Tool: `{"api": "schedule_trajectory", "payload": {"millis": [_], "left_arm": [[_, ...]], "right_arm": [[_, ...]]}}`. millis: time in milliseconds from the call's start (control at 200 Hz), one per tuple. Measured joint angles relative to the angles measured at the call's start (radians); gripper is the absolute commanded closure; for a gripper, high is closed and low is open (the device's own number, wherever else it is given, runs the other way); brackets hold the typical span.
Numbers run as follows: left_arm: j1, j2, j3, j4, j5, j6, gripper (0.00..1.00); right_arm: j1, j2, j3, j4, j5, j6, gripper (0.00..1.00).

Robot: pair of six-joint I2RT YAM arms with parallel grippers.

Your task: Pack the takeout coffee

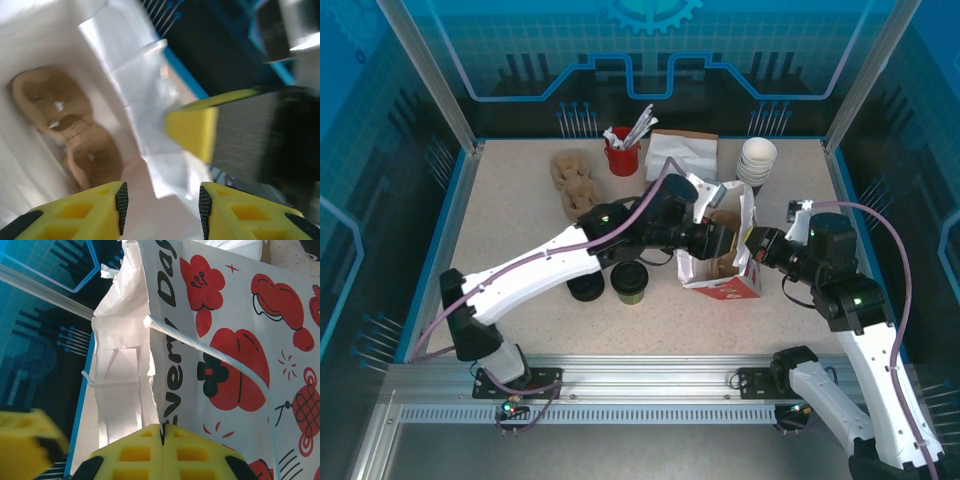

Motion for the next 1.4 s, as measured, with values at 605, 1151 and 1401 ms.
{"api": "schedule_trajectory", "payload": {"millis": [605, 1151, 1401], "left_arm": [[0.016, 0.311, 0.103, -0.087, -0.031, -0.187, 0.66], [0.050, 0.437, 0.118, -0.100, 0.048, -0.203, 0.72], [0.062, 0.478, 0.116, -0.084, 0.082, -0.200, 0.73]], "right_arm": [[0.029, -0.042, -0.072, 0.072, 0.035, 0.064, 1.00], [0.031, -0.074, -0.115, 0.139, -0.036, 0.067, 1.00], [0.031, -0.068, -0.137, 0.161, -0.075, 0.067, 1.00]]}}
